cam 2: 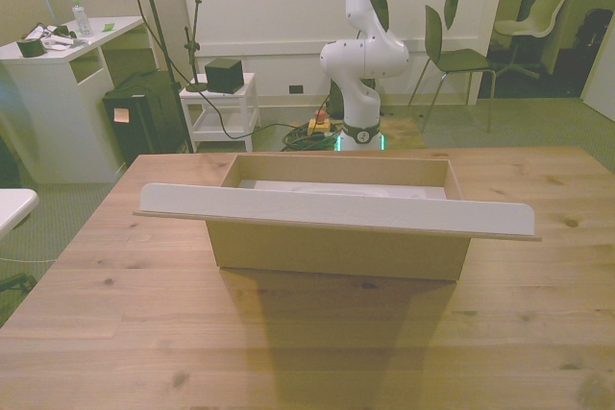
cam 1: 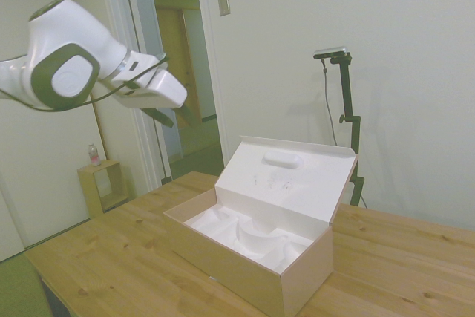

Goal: Close the box

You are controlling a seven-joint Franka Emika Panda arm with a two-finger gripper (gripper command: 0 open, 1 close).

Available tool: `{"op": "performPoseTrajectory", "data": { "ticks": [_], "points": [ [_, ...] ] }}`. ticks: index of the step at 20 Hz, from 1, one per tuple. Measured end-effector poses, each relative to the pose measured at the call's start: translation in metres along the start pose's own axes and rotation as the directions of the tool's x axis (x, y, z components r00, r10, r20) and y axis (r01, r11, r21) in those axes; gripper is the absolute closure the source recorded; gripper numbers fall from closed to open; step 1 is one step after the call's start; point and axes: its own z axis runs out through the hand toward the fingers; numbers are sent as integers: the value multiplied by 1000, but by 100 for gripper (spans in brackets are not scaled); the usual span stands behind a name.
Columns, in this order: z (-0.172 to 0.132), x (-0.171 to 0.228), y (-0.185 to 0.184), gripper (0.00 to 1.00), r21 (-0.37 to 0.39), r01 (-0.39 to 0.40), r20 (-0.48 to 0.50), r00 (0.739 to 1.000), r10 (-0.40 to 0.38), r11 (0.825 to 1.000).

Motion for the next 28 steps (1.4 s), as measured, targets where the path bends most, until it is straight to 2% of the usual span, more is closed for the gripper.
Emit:
{"op": "performPoseTrajectory", "data": {
  "ticks": [5, 9, 19, 23, 28],
  "points": [
    [29, 49, -44, 0, -16, 39, -53, 998, -40, 999],
    [53, 79, -59, 0, -33, 38, -47, 998, -39, 999],
    [128, 144, -52, 0, -97, -18, -21, 1000, 16, 995],
    [154, 160, -49, 0, -109, -34, -3, 999, 33, 993],
    [200, 174, -38, 0, -142, -50, 16, 998, 53, 989]
  ]
}}
